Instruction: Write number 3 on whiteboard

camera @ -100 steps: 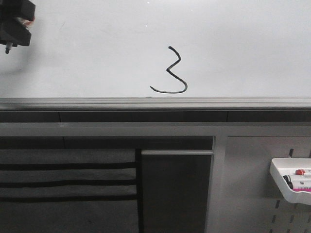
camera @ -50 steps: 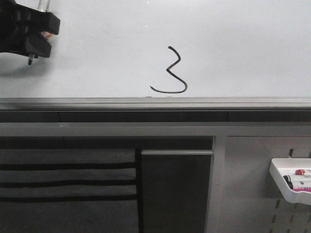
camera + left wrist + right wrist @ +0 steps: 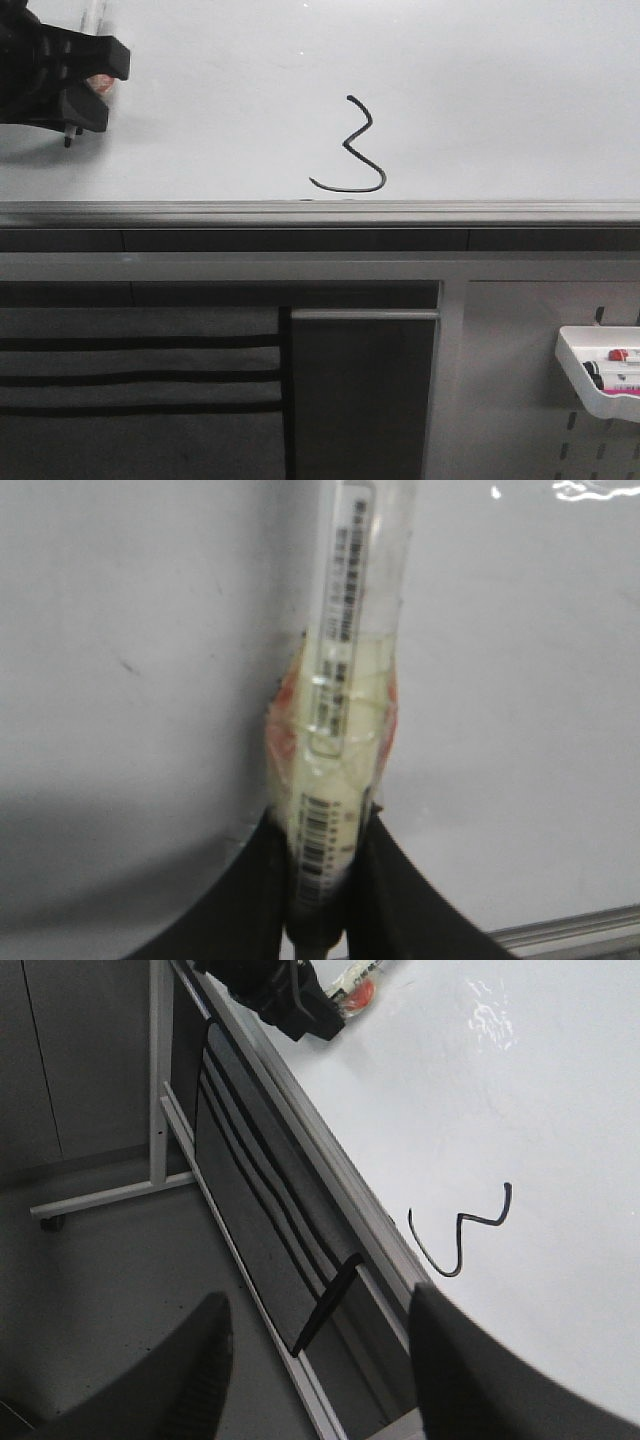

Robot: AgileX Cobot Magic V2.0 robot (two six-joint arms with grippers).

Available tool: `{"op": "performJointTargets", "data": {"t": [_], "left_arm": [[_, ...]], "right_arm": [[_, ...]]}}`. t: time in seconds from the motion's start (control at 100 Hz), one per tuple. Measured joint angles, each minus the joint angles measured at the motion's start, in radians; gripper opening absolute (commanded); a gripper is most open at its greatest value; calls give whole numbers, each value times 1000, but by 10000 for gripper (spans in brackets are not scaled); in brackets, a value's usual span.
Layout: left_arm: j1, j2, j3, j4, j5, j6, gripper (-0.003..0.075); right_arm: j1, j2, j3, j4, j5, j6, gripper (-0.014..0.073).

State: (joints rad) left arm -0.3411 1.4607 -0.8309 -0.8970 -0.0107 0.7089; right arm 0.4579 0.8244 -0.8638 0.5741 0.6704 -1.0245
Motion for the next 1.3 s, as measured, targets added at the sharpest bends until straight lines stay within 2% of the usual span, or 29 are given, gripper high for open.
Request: {"op": "performJointTargets", "data": {"t": [0.22,0.3,0.44,0.63,0.73,0.91,1.03,1.15,1.3], "left_arm": [[0,35,-2,-40,-25,0,-13],[0,35,-2,-42,-30,0,24],[0,35,-2,-43,-36,0,174],[0,35,-2,-43,-38,0,438],[0,35,-2,-43,-38,0,526],[0,26,-4,3,-28,0,527],[0,-6,-4,97,11,0,527],[0,-87,-4,204,107,0,527],[0,-230,-4,342,301,0,527]], "right_arm": [[0,0,0,4,0,1,351],[0,0,0,4,0,1,351],[0,0,0,6,0,1,351],[0,0,0,6,0,1,351],[0,0,0,6,2,1,351],[0,0,0,6,15,1,351],[0,0,0,6,25,1,351],[0,0,0,6,39,1,351],[0,0,0,6,56,1,351]]}}
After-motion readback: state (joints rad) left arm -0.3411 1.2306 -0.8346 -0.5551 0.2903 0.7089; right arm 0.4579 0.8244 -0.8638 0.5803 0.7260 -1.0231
